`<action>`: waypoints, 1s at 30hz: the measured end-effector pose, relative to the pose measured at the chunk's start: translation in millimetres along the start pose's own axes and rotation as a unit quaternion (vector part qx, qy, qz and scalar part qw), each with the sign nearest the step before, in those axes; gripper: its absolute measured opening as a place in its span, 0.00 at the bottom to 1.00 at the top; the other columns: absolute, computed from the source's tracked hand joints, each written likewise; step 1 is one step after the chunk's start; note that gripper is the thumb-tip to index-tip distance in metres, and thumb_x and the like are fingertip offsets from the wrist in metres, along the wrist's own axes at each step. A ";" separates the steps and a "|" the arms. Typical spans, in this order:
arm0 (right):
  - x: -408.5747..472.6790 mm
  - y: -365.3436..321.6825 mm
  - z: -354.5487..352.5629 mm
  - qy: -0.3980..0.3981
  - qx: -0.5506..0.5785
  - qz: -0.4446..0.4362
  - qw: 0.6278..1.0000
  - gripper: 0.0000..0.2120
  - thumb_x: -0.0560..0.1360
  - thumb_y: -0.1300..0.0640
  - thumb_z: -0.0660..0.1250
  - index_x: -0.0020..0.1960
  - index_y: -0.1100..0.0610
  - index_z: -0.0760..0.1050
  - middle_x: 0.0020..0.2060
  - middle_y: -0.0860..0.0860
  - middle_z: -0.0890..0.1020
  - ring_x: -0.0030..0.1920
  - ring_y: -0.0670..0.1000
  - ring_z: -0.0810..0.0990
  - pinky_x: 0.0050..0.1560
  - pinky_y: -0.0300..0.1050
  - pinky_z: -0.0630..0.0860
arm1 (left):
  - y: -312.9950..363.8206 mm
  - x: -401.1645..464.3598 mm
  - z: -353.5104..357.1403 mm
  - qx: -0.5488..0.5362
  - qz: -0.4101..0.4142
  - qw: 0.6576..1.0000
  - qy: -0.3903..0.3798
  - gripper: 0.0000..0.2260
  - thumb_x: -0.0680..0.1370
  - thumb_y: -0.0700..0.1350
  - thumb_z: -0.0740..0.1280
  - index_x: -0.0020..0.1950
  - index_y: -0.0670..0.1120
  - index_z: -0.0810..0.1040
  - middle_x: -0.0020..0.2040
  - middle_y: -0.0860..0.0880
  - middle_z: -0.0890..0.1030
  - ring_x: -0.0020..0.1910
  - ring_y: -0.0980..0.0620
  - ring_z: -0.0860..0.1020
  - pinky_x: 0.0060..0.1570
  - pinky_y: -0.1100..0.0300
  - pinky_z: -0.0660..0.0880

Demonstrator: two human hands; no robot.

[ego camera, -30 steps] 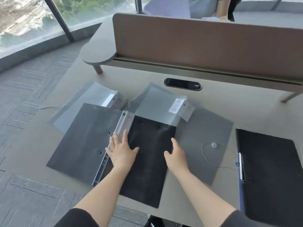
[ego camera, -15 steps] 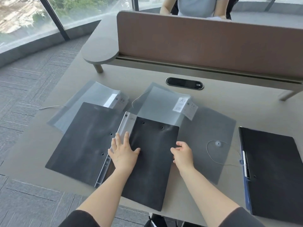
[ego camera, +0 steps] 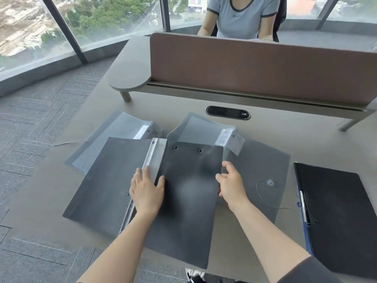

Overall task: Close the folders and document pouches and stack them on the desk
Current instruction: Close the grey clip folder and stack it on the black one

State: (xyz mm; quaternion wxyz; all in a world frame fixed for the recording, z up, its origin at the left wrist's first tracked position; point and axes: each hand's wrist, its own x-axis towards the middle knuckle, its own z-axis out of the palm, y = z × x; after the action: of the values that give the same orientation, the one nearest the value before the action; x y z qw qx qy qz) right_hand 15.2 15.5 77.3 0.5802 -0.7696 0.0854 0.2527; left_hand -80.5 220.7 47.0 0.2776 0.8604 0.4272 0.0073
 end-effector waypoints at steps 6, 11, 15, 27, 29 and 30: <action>4.4 -39.2 -8.6 0.019 0.044 -0.061 0.997 0.16 0.76 0.66 0.60 0.59 0.51 0.74 0.36 0.57 0.73 0.32 0.50 0.69 0.23 0.36 0.67 | 22.7 30.1 -63.4 -0.093 0.038 0.995 0.001 0.32 0.78 0.55 0.66 0.78 0.43 0.62 0.74 0.43 0.69 0.73 0.41 0.64 0.71 0.46 0.63; 2.9 -72.3 -11.5 0.007 0.111 -0.117 0.987 0.16 0.77 0.66 0.61 0.59 0.50 0.76 0.43 0.53 0.83 0.36 0.52 0.77 0.29 0.40 0.71 | 50.5 41.5 -124.3 -0.173 0.056 0.983 -0.038 0.37 0.71 0.61 0.69 0.77 0.50 0.62 0.70 0.53 0.73 0.66 0.50 0.73 0.65 0.50 0.71; 2.5 -90.9 -15.4 -0.023 0.156 -0.152 0.976 0.17 0.73 0.60 0.62 0.60 0.48 0.76 0.47 0.66 0.81 0.44 0.61 0.76 0.42 0.58 0.71 | 65.0 35.9 -163.7 -0.284 0.080 0.952 -0.082 0.21 0.66 0.55 0.73 0.59 0.58 0.78 0.55 0.53 0.84 0.50 0.53 0.83 0.55 0.52 0.79; -5.4 -105.6 -34.8 -0.003 0.153 -0.165 0.974 0.15 0.80 0.62 0.61 0.62 0.49 0.77 0.44 0.61 0.82 0.39 0.56 0.76 0.36 0.49 0.73 | 82.6 34.6 -156.0 -0.424 0.102 0.878 -0.197 0.17 0.67 0.44 0.74 0.55 0.42 0.81 0.43 0.45 0.84 0.39 0.49 0.82 0.39 0.58 0.80; -5.6 -103.0 -41.7 0.014 0.147 -0.164 0.975 0.13 0.80 0.62 0.61 0.61 0.52 0.78 0.41 0.57 0.79 0.32 0.49 0.74 0.27 0.40 0.70 | 85.0 31.5 -145.1 -0.441 0.097 0.867 -0.211 0.17 0.67 0.43 0.74 0.55 0.42 0.81 0.43 0.45 0.84 0.39 0.48 0.82 0.37 0.59 0.80; -5.6 -100.7 -44.6 0.021 0.146 -0.161 0.976 0.13 0.80 0.62 0.61 0.60 0.53 0.78 0.41 0.56 0.79 0.30 0.47 0.73 0.25 0.37 0.69 | 86.4 29.5 -138.8 -0.452 0.092 0.860 -0.219 0.17 0.67 0.41 0.74 0.55 0.41 0.81 0.43 0.45 0.84 0.39 0.48 0.82 0.37 0.59 0.80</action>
State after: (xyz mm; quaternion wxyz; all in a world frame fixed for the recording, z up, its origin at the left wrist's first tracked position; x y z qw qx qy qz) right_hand 66.1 4.2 174.6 0.7175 -0.6853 0.0083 0.1245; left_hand -33.3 266.4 199.6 0.7206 0.6552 0.2240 0.0364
